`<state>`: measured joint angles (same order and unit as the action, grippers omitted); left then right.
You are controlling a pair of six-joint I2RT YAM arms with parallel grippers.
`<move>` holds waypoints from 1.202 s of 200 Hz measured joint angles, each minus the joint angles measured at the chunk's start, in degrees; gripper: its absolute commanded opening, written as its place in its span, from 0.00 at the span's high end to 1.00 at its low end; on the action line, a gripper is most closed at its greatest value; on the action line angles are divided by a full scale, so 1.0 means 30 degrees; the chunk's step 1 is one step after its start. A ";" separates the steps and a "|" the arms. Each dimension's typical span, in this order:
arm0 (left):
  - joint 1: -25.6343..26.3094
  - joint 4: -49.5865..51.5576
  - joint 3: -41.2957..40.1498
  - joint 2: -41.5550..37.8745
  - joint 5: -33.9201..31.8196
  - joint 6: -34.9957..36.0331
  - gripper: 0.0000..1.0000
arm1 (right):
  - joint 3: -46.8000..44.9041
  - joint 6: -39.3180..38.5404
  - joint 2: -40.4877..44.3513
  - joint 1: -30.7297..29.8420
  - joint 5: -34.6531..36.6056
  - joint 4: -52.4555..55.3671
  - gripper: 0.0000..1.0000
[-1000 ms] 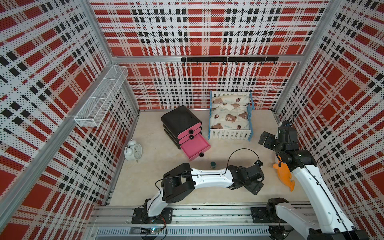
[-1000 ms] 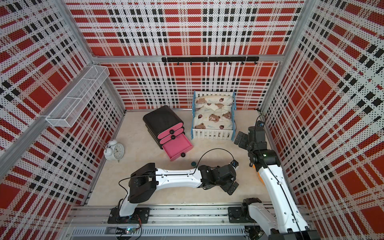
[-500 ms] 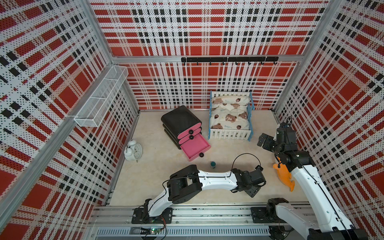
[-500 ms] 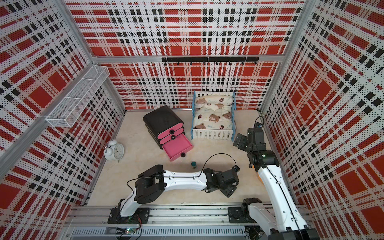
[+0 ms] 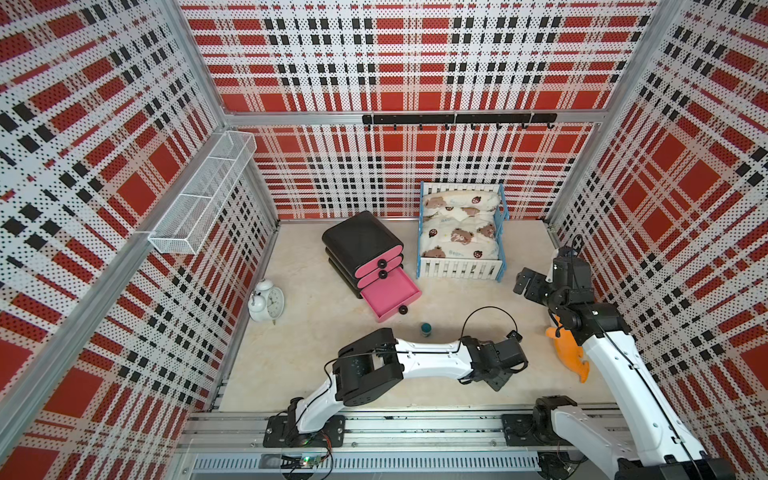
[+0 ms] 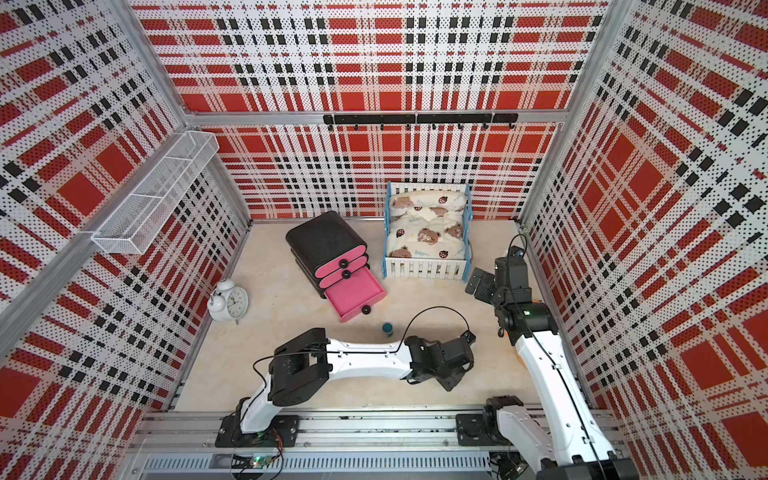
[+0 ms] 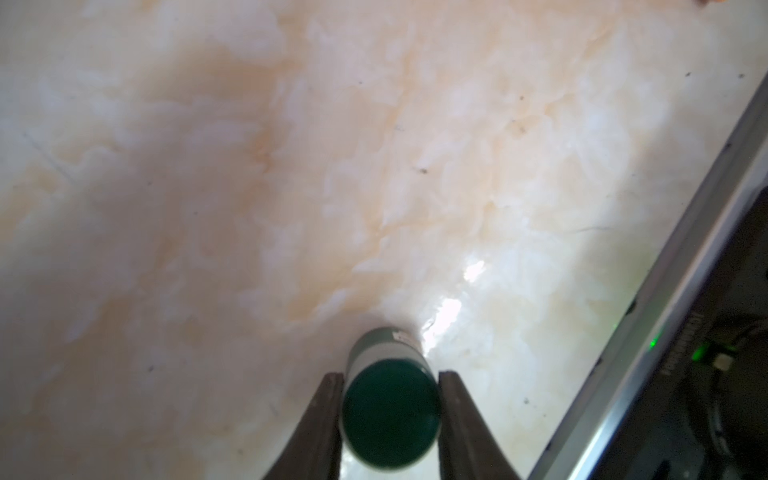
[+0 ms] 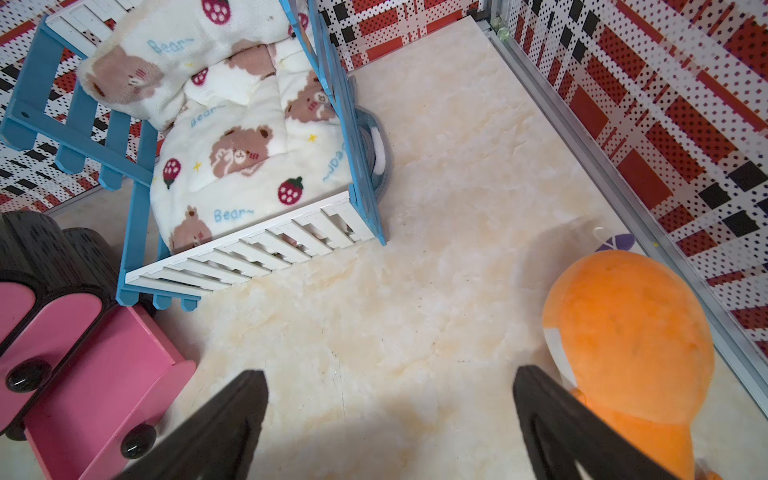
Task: Put the paint cans in the drawer according to color
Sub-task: Pick up the paint can at the center of the board, then place the paint can in the drawer.
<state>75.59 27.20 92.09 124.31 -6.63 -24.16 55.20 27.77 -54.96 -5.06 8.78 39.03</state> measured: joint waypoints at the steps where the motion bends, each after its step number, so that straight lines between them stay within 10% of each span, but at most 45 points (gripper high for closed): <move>1: 0.0000 0.0000 0.0000 0.0000 0.0000 0.0000 0.90 | 0.0000 0.0000 0.0000 0.0000 0.0000 0.0000 0.01; 112: -0.7125 0.0408 -0.3206 -0.6564 -0.3570 0.0000 0.88 | -0.1137 -0.0372 0.0583 0.0015 -0.2127 -0.1005 0.08; 240: -1.0885 0.0627 -0.4510 -0.6025 -0.5799 0.0146 0.87 | -0.3730 0.0831 0.0452 -0.0058 -0.5610 -0.3177 0.04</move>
<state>42.94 29.08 78.56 106.24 -24.03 -23.73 44.01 30.26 -53.60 -5.23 -8.05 29.50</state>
